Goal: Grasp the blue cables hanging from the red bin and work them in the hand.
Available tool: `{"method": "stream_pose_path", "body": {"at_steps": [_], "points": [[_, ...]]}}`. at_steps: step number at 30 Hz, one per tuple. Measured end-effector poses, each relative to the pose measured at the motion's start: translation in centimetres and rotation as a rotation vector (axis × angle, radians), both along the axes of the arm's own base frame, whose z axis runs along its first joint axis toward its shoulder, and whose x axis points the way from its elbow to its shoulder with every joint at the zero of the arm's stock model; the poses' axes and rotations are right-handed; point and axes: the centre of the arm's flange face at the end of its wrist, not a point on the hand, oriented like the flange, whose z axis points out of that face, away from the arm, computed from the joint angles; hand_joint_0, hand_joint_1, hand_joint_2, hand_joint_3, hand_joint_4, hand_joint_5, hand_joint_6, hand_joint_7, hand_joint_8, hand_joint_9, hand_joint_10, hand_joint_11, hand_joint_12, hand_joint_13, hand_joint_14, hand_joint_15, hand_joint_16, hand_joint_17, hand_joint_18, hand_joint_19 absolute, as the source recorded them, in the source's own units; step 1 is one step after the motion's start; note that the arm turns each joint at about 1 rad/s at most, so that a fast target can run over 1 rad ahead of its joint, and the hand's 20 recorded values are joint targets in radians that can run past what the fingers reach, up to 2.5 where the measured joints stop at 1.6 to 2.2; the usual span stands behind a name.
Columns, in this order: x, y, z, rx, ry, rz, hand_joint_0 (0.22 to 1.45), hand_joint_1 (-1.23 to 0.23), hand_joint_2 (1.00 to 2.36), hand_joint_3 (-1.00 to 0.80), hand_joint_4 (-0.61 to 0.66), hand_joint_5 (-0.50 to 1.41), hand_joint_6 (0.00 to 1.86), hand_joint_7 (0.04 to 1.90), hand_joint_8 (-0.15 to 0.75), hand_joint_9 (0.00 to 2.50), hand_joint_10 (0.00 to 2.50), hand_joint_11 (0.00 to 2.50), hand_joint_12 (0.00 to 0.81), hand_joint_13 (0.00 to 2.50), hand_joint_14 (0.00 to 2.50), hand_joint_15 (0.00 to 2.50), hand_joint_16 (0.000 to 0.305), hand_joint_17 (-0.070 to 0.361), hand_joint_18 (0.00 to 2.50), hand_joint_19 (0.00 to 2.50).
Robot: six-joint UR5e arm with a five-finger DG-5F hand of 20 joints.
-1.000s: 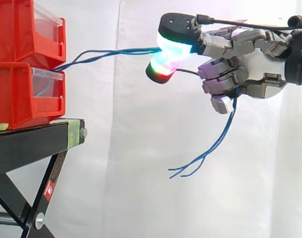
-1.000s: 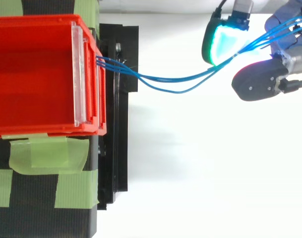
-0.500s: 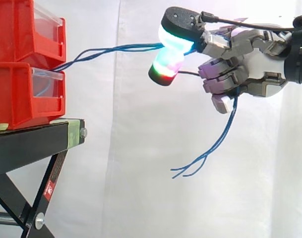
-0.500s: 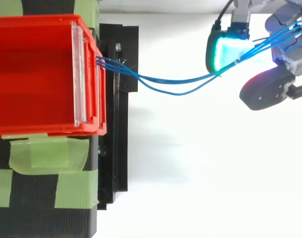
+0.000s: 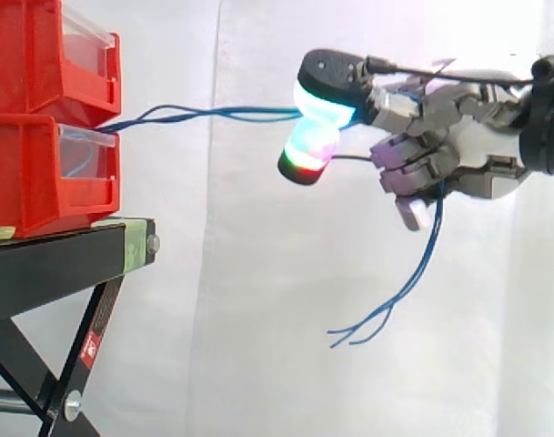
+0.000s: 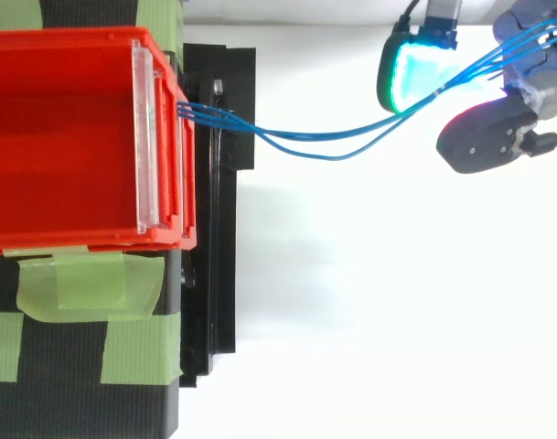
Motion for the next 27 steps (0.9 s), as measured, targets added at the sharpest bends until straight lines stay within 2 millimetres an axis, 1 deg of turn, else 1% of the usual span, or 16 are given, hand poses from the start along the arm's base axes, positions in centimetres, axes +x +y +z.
{"method": "stream_pose_path", "body": {"at_steps": [2,5,14,18,24,27], "points": [[0.3,-0.1,-0.4,0.006,-0.007,-0.009,0.75,-0.63,1.0,-1.0,0.15,0.34,0.39,1.34,0.58,1.71,2.5,2.5,0.706,2.1,2.5,2.15,0.21,0.158,2.5,0.77],[0.9,-0.1,-0.3,0.011,-0.023,-0.015,0.73,-0.63,1.0,-1.0,0.17,0.34,0.38,1.35,0.58,1.71,2.5,2.5,0.706,2.1,2.5,2.15,0.21,0.158,2.5,0.77],[2.1,-0.1,1.3,0.004,-0.018,-0.019,0.67,-0.63,1.0,-1.0,0.2,0.34,0.37,1.33,0.58,1.71,2.5,2.5,0.706,2.1,2.5,2.15,0.21,0.158,2.5,0.77],[2.2,-0.1,1.5,-0.003,-0.016,-0.021,0.63,-0.63,1.0,-1.0,0.22,0.37,0.26,1.36,0.58,1.71,2.5,2.5,0.706,2.1,2.5,2.15,0.21,0.158,2.5,0.77],[2.3,-0.2,1.6,-0.011,-0.012,-0.025,0.62,-0.63,1.0,-1.0,0.23,0.39,0.2,1.36,0.58,1.71,2.5,2.5,0.706,2.1,2.5,2.15,0.21,0.158,2.5,0.77],[2.3,-0.3,1.6,-0.012,-0.013,-0.025,0.67,-0.64,1.0,-1.0,0.21,0.4,0.15,1.39,0.58,1.71,2.5,2.5,0.706,2.1,2.5,2.15,0.21,0.158,2.5,0.77]]}}
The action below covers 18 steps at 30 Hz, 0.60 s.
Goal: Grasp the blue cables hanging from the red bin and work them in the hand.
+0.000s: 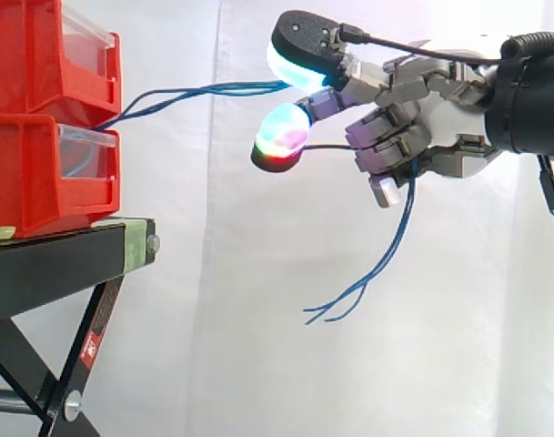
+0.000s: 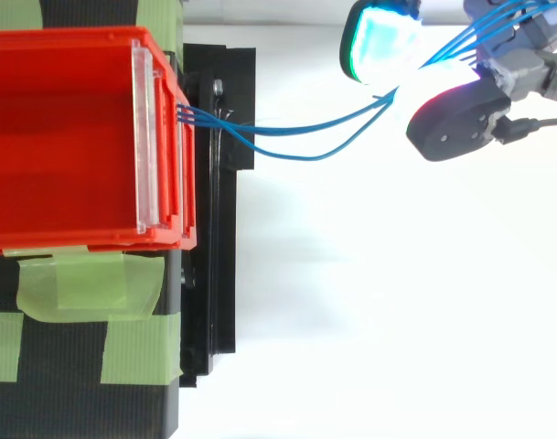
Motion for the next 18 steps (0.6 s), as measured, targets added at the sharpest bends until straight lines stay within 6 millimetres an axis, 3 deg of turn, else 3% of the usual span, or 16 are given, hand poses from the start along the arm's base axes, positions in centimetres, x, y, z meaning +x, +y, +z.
{"method": "stream_pose_path", "body": {"at_steps": [4,12,18], "points": [[0.0,-0.12,0.01,-0.002,0.001,-0.002,0.81,-0.67,1.0,-1.0,0.16,0.41,0.11,1.44,0.58,1.71,2.5,2.5,0.706,2.1,2.5,2.15,0.21,0.158,2.5,0.77],[0.16,-0.13,0.26,-0.006,0.0,-0.004,0.89,-0.69,1.01,-0.73,0.15,0.35,0.17,1.41,0.58,1.71,2.5,2.5,0.706,2.1,2.5,2.15,0.21,0.158,2.5,0.77],[0.24,0.06,0.38,-0.012,0.001,-0.008,0.84,-0.67,1.0,-0.99,0.15,0.32,0.21,1.39,0.58,1.71,2.5,2.5,0.706,2.1,2.5,2.15,0.21,0.158,2.5,0.77]]}}
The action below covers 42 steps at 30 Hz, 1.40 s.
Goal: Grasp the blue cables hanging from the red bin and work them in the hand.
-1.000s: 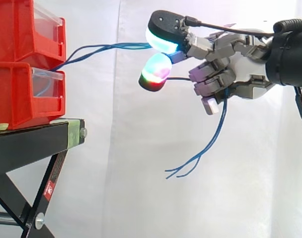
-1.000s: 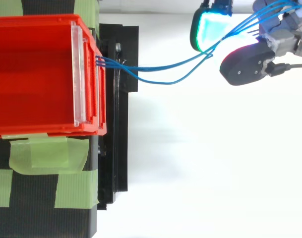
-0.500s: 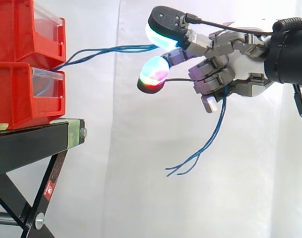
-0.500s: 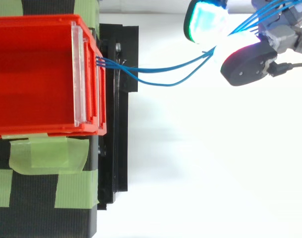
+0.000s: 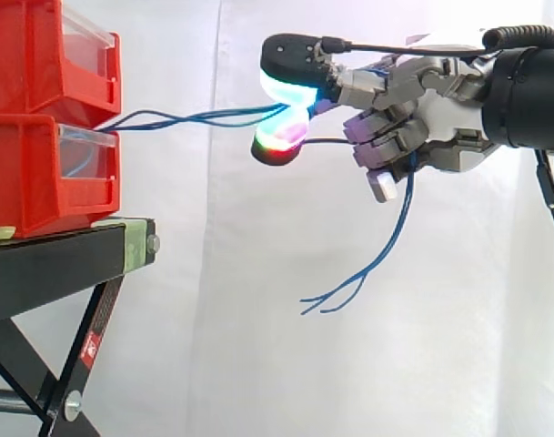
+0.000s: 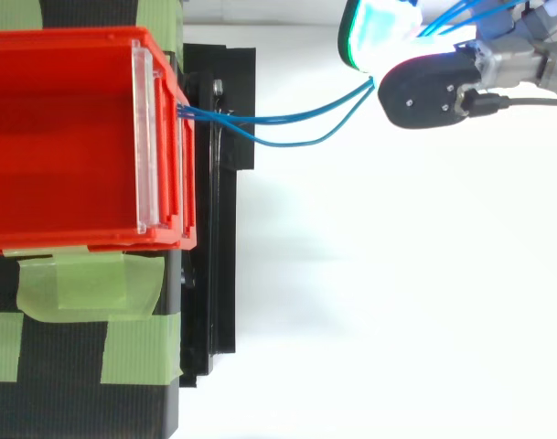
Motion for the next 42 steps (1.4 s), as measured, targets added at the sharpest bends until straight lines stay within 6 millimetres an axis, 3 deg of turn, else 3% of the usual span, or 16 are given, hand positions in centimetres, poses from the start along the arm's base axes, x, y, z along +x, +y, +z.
{"method": "stream_pose_path", "body": {"at_steps": [4,12,20,24,27,31,34,42], "points": [[0.1,0.5,0.0,0.0,0.0,0.006,0.77,-0.66,1.0,-1.0,0.17,0.3,0.25,1.37,0.58,1.71,2.5,2.5,0.706,2.1,2.5,2.15,0.21,0.158,2.5,0.77],[0.2,1.4,0.0,0.007,-0.003,0.02,0.79,-0.69,1.0,-1.0,0.17,0.24,0.33,1.34,0.58,1.71,2.5,2.5,0.706,2.1,2.5,2.15,0.21,0.158,2.5,0.77],[0.1,2.0,-0.1,0.029,-0.011,0.027,0.72,-0.71,1.0,-1.0,0.18,0.14,0.45,1.27,0.58,1.71,2.5,2.5,0.706,2.1,2.5,2.15,0.21,0.158,2.5,0.77],[0.1,2.1,-0.1,0.039,-0.017,0.028,0.78,-0.73,1.0,-1.0,0.16,0.09,0.51,1.28,0.58,1.71,2.5,2.5,0.706,2.1,2.5,2.15,0.21,0.158,2.5,0.77],[0.1,2.2,-0.1,0.045,-0.02,0.03,0.85,-0.73,1.01,-0.78,0.15,0.04,0.65,1.26,0.58,1.71,2.5,2.5,0.706,2.1,2.5,2.15,0.21,0.158,2.5,0.77],[0.1,2.2,-0.1,0.059,-0.026,0.03,0.89,-0.71,1.02,-0.65,0.16,0.0,0.87,1.16,0.58,1.71,2.5,2.5,0.706,2.1,2.5,2.15,0.21,0.158,2.5,0.77],[0.1,2.3,-0.2,0.069,-0.028,0.032,0.91,-0.7,1.02,-0.58,0.16,-0.01,0.91,1.15,0.58,1.71,2.5,2.5,0.706,2.1,2.5,2.15,0.21,0.158,2.5,0.77],[0.0,2.7,-0.2,0.087,-0.032,0.03,0.94,-0.7,1.02,-0.6,0.14,-0.03,0.94,1.12,0.58,1.71,2.5,2.5,0.706,2.1,2.5,2.15,0.21,0.158,2.5,0.77]]}}
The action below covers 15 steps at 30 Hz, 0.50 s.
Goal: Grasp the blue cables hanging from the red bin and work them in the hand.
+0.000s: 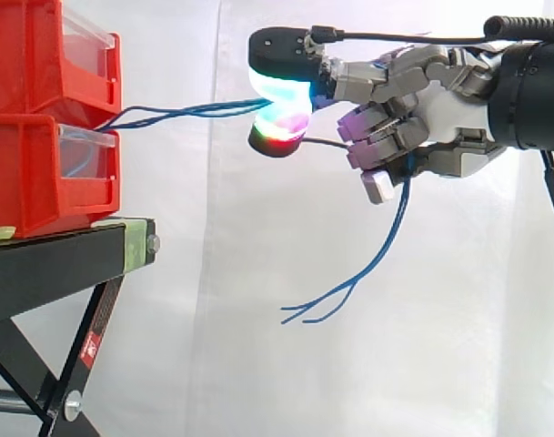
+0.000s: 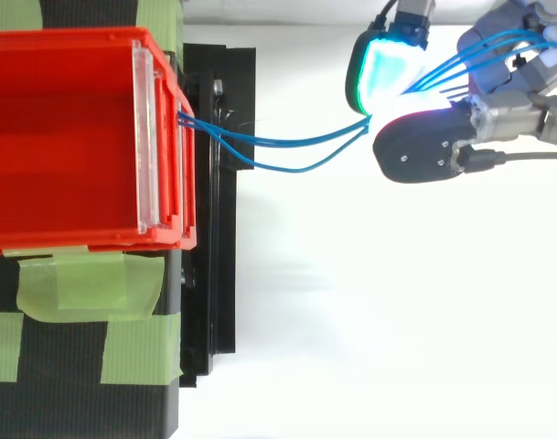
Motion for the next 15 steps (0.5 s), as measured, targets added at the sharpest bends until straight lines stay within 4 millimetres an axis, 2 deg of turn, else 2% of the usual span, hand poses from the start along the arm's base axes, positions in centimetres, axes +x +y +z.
{"method": "stream_pose_path", "body": {"at_steps": [10,14,15], "points": [[0.1,0.7,0.1,0.012,-0.014,-0.011,1.0,-0.67,1.01,-0.79,0.14,-0.1,0.98,1.06,0.58,1.71,2.5,2.5,0.706,2.1,2.5,2.15,0.21,0.158,2.5,0.77],[0.1,1.2,0.2,0.025,-0.031,-0.025,1.01,-0.68,1.01,-0.72,0.14,-0.1,0.99,1.05,0.58,1.71,2.5,2.5,0.706,2.1,2.5,2.15,0.21,0.158,2.5,0.77],[0.1,1.3,0.2,0.029,-0.036,-0.028,1.02,-0.69,1.02,-0.64,0.14,-0.11,1.01,1.04,0.58,1.71,2.5,2.5,0.706,2.1,2.5,2.15,0.21,0.158,2.5,0.77]]}}
